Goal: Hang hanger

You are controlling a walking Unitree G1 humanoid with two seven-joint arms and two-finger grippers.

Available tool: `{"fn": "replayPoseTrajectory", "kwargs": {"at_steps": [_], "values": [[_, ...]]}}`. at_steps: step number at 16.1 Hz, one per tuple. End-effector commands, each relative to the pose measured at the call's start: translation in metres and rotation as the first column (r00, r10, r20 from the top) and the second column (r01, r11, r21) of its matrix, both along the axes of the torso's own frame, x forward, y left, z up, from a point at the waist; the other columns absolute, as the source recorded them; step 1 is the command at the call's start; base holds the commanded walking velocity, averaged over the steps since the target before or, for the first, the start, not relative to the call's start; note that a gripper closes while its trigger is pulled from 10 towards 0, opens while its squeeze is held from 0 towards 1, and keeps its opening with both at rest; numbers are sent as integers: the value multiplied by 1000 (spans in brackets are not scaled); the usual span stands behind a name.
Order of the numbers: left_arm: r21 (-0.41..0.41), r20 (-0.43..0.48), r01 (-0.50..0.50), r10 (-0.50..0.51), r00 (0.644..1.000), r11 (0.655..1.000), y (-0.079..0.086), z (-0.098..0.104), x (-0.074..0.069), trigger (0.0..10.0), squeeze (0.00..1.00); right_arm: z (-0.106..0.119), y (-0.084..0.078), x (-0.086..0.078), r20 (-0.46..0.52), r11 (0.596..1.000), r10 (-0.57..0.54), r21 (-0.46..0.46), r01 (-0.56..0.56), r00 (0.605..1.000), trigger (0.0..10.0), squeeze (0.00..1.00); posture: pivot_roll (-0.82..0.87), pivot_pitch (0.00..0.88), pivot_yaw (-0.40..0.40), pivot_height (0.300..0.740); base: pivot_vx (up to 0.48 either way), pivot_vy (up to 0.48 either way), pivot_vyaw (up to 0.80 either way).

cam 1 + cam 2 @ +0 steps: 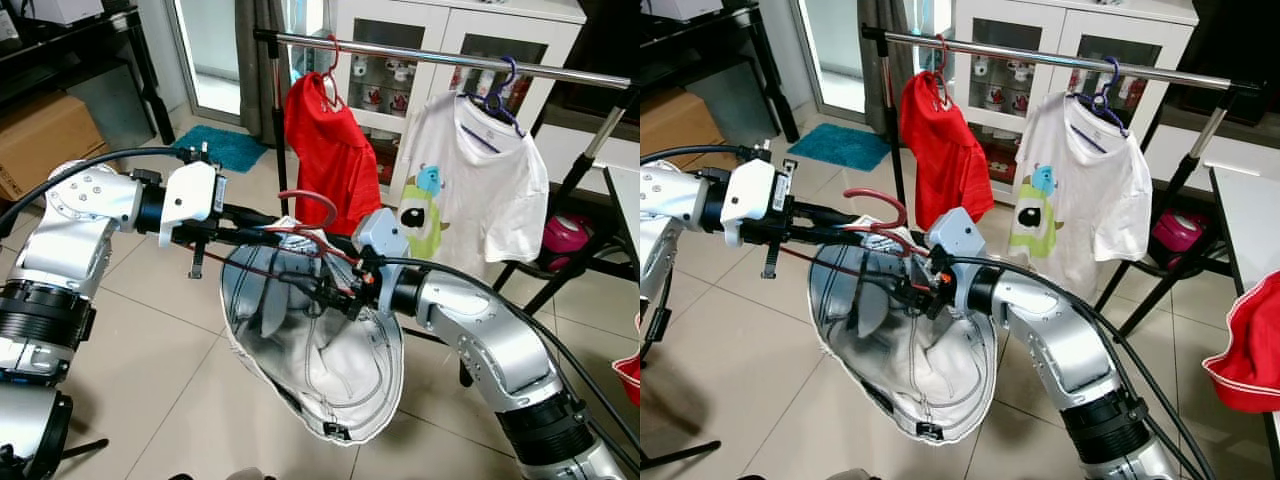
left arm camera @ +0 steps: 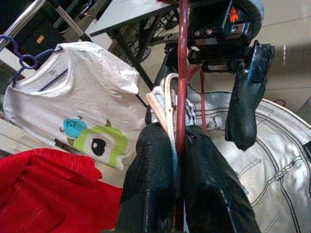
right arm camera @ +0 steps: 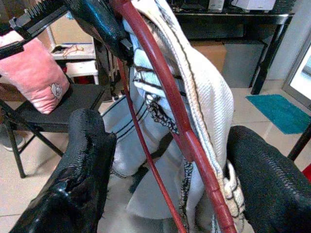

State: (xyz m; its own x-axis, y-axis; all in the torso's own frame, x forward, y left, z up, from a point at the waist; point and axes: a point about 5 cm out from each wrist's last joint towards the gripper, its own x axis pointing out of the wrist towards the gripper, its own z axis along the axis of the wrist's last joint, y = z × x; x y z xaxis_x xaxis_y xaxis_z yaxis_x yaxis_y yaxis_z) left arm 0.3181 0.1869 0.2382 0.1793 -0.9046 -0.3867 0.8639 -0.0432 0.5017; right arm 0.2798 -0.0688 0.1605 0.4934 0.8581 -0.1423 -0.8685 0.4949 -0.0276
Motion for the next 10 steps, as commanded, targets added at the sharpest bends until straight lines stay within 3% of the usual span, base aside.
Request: {"fn": "replayPoseTrajectory", "kwargs": {"at_steps": [1, 10], "values": [[-70, 109, 7, 1, 994, 998, -2, 28, 0, 0, 0, -5, -3, 2, -21, 1000, -15, -15, 14, 1000, 0, 0, -86, 0, 45, 740, 0, 0, 0], [-82, 162, -62, 74, 984, 995, 7, 28, 7, 0, 0, -3, -6, 2, -24, 999, -32, 16, 33, 999, 0, 0, -97, 0, 41, 740, 0, 0, 0]]}}
